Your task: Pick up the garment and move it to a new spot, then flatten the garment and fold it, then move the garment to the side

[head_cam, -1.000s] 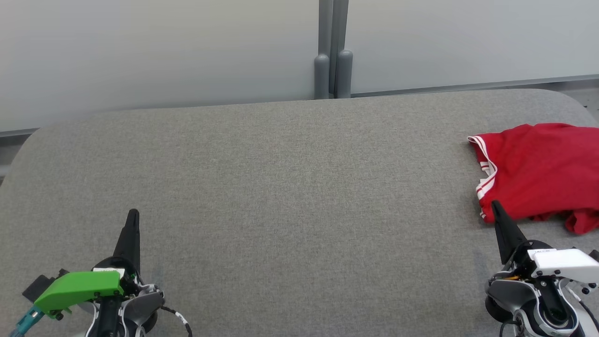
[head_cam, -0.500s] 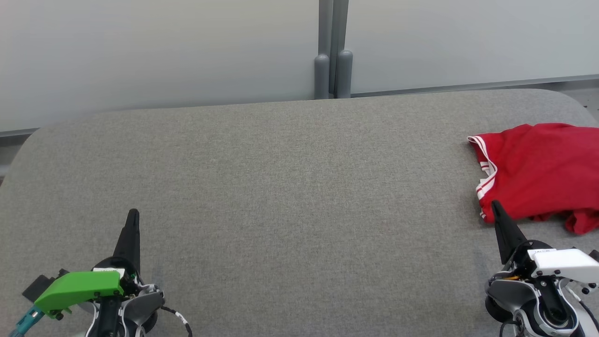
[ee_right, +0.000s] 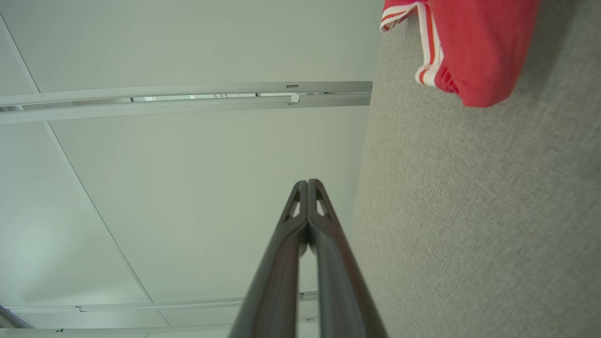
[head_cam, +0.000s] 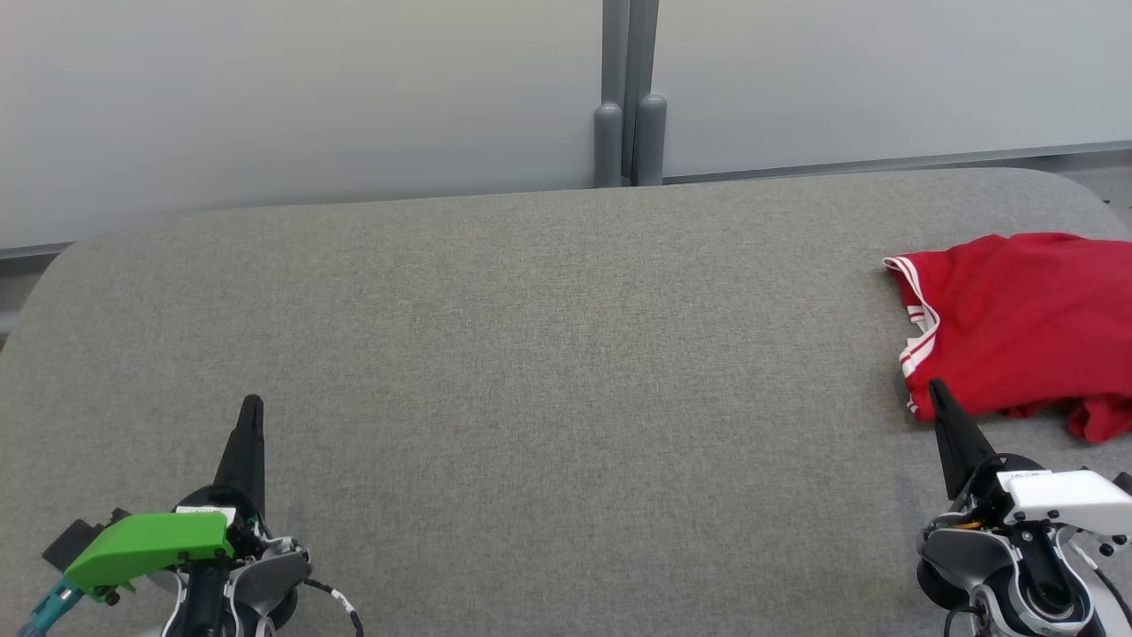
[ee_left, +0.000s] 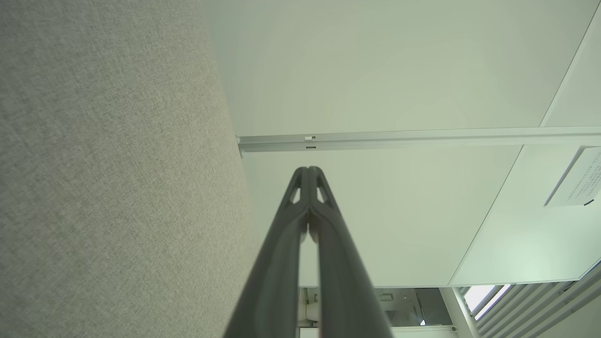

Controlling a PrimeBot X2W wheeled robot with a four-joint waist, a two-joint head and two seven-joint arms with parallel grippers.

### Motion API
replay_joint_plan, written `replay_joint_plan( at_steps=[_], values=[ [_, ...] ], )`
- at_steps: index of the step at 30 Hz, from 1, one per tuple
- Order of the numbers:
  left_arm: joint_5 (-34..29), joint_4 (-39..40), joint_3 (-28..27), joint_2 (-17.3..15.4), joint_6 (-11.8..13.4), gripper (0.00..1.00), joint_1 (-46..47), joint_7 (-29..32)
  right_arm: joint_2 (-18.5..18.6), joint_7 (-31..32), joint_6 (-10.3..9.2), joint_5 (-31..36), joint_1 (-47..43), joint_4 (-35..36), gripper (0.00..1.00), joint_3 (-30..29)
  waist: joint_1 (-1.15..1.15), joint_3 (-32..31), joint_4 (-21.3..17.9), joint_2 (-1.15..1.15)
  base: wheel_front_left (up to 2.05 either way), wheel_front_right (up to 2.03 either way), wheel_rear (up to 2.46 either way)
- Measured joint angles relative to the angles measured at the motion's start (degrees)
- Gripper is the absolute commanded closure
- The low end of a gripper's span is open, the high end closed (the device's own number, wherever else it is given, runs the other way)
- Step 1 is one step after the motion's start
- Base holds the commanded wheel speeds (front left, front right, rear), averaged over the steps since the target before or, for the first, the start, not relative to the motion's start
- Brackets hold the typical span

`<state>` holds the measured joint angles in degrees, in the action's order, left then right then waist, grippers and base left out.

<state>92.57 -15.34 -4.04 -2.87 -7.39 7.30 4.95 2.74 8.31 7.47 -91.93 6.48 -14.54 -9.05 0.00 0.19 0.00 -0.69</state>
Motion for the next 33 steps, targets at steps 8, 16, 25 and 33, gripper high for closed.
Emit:
replay_joint_plan(
  at_steps=[8,16,25,33],
  values=[
    [0.0,0.0,0.0,0.0,0.0,1.0,0.0,0.0,0.0,0.0,0.0,0.0,0.0,0.0,1.0,0.0,0.0,0.0,0.0,0.0,0.0,0.0,0.0],
    [0.0,0.0,0.0,0.0,0.0,1.0,0.0,0.0,0.0,0.0,0.0,0.0,0.0,0.0,1.0,0.0,0.0,0.0,0.0,0.0,0.0,0.0,0.0],
    [0.0,0.0,0.0,0.0,0.0,1.0,0.0,0.0,0.0,0.0,0.0,0.0,0.0,0.0,1.0,0.0,0.0,0.0,0.0,0.0,0.0,0.0,0.0],
    [0.0,0.0,0.0,0.0,0.0,1.0,0.0,0.0,0.0,0.0,0.0,0.0,0.0,0.0,1.0,0.0,0.0,0.0,0.0,0.0,0.0,0.0,0.0]
  ],
)
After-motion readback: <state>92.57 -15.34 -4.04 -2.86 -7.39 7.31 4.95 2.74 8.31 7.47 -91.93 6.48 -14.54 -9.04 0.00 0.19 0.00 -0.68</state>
